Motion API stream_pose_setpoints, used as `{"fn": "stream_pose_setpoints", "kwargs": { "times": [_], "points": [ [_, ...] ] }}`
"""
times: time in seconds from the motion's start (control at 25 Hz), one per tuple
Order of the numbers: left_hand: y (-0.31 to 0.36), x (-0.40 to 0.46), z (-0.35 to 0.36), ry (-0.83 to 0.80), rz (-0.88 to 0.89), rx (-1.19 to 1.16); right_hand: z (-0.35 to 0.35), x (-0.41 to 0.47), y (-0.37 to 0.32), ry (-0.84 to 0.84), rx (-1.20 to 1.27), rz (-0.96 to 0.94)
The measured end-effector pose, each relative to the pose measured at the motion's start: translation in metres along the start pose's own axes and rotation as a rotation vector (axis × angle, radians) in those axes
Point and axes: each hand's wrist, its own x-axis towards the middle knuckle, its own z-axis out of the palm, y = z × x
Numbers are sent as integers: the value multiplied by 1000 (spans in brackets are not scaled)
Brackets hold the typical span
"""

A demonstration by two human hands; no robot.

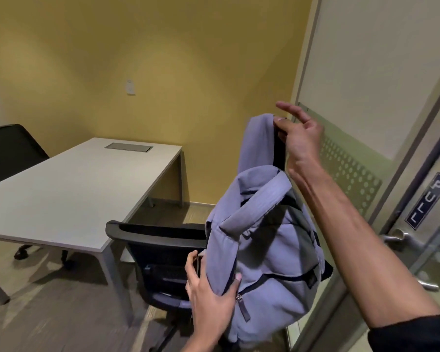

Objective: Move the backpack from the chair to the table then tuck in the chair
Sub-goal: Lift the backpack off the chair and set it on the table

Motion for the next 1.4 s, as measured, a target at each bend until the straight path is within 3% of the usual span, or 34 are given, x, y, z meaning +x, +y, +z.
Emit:
{"fn": "stream_pose_setpoints", "kwargs": {
  "times": [0.08, 0.16, 0.36, 0.56, 0.64, 0.76, 0.88, 0.96, 1.04, 1.12, 1.2, 1.4],
  "points": [
    [11, 13, 6, 94, -16, -242, -3, 9, 1, -40, -36, -32],
    [21, 31, 5, 88, 8, -354, -12, 18, 6, -54, -94, -30],
    [59, 87, -3, 117, 72, -338, -49, 42, 17, -17, -206, 81],
    [94, 120, -26, 70, 116, -395, -100, 38, 28, -233, -530, 10],
    [113, 136, -40, 90, 85, -418, -116, 27, 37, -370, -420, 71],
    [149, 160, -61, 146, 64, -450, -134, 13, 62, -443, -206, 31],
    [184, 188, -82, 207, 87, -505, -145, -1, 71, -629, -28, 343],
    [203, 208, -93, 215, 107, -534, -146, -7, 75, -713, -52, 483],
    [214, 223, -99, 212, 128, -500, -134, -8, 81, -609, -54, 386],
    [221, 237, -101, 193, 137, -464, -110, -7, 81, -377, -28, 158],
    [229, 250, -110, 115, 110, -456, -87, 0, 80, -168, 40, 55],
    [179, 246, -144, -525, 96, -287, -69, 41, 72, 16, 111, 16]
  ]
}}
